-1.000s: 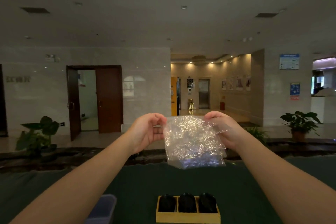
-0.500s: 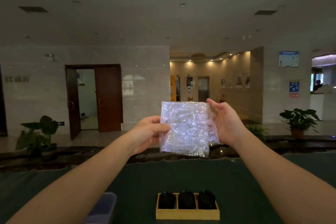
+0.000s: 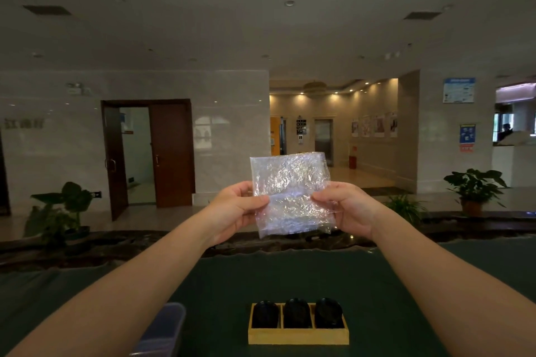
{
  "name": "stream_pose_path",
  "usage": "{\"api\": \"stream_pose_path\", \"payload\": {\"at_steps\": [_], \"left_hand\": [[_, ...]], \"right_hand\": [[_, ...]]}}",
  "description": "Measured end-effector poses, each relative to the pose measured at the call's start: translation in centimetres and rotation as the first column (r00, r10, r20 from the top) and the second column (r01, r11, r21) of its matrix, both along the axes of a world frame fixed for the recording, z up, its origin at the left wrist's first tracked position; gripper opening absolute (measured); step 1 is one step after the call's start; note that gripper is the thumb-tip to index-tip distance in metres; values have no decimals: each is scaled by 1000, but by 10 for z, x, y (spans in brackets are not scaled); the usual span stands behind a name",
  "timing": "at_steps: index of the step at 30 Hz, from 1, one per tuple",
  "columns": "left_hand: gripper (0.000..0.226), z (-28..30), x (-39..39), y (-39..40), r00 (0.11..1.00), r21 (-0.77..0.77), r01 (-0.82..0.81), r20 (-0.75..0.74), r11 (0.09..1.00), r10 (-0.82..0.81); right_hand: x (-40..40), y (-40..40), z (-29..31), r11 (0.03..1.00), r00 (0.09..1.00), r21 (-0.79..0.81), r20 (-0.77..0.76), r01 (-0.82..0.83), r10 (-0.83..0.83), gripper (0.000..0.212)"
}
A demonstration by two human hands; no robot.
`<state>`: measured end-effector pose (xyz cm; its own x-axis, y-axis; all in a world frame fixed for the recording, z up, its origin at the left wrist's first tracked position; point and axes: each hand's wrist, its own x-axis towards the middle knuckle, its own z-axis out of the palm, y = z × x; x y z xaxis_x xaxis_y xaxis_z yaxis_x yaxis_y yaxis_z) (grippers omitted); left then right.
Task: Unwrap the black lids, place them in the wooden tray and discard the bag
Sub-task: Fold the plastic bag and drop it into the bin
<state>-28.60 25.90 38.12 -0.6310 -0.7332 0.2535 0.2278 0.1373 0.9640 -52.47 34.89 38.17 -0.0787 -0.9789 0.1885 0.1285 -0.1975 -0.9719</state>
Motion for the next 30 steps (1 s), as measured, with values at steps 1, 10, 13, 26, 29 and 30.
{"api": "stream_pose_path", "payload": {"at_steps": [1,10,13,26,29,30], "left_hand": [[33,-1,1,0,1000,9,12,1,1000,-12],[18,-6,7,-6,985,-72,23,170,997,-10],[9,-5,10,-8,985,-77,30,173,997,-17],[35,-5,12,-15,994,-4,106,40,994,-106],[39,-5,11,-12,986,4,167,-30,986,-167],[39,-5,10,-11,983,5,180,-47,984,-180]], "right_hand": [[0,-1,-1,1000,1000,0,20,2,-2,11],[0,-6,-6,999,994,-34,107,8,-5,30],[-3,-10,-8,999,1000,-36,-2,-6,6,15],[-9,-9,-8,988,987,-71,83,-134,140,35],[-13,-12,-10,969,964,-130,137,-209,226,43],[-13,-12,-10,966,959,-137,152,-221,241,43]]}}
